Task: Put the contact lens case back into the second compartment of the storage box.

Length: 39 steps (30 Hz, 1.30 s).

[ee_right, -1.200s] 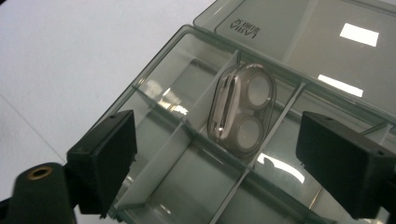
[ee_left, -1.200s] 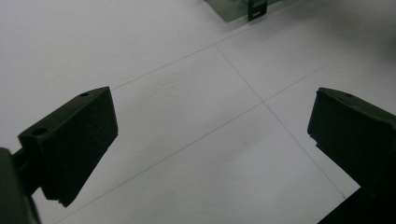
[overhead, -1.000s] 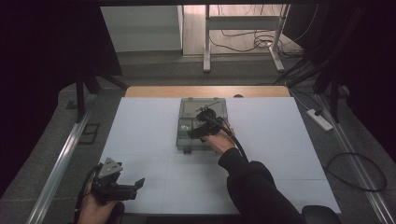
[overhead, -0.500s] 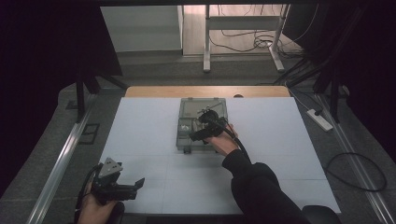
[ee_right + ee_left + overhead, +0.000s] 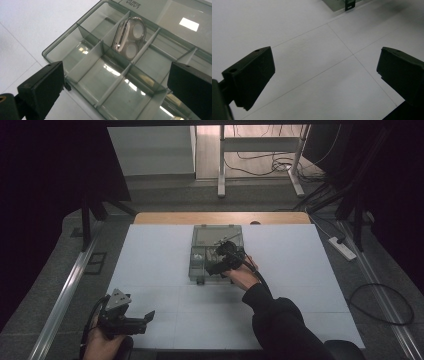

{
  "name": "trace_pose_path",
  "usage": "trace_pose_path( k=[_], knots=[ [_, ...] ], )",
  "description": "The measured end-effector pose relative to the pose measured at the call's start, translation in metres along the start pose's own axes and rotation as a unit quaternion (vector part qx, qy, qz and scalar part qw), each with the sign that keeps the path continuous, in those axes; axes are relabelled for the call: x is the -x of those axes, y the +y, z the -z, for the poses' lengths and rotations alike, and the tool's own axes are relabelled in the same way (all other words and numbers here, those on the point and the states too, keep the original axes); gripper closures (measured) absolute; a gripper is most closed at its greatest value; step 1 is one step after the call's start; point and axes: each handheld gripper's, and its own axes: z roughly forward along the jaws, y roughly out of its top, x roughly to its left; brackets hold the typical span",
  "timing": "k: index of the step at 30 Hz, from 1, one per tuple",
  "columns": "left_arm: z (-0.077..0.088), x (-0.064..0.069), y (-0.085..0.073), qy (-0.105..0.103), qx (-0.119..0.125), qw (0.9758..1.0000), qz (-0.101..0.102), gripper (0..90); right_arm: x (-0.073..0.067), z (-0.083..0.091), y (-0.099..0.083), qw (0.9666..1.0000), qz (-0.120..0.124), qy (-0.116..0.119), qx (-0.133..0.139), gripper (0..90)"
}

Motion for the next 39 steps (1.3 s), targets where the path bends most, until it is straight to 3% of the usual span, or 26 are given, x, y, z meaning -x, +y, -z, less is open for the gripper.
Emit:
trace_pose_path(
  k=[19,39],
  knots=[
    [0.000,0.000,0.000,0.001,0.000,1.0000,0.001,1.6,-0.007,0.011,-0.024,0.9994,0.023,0.025,-0.005,0.0],
    [0.000,0.000,0.000,0.002,-0.001,1.0000,0.003,1.6,-0.003,0.029,-0.043,0.9985,0.027,0.048,-0.001,0.0]
  ],
)
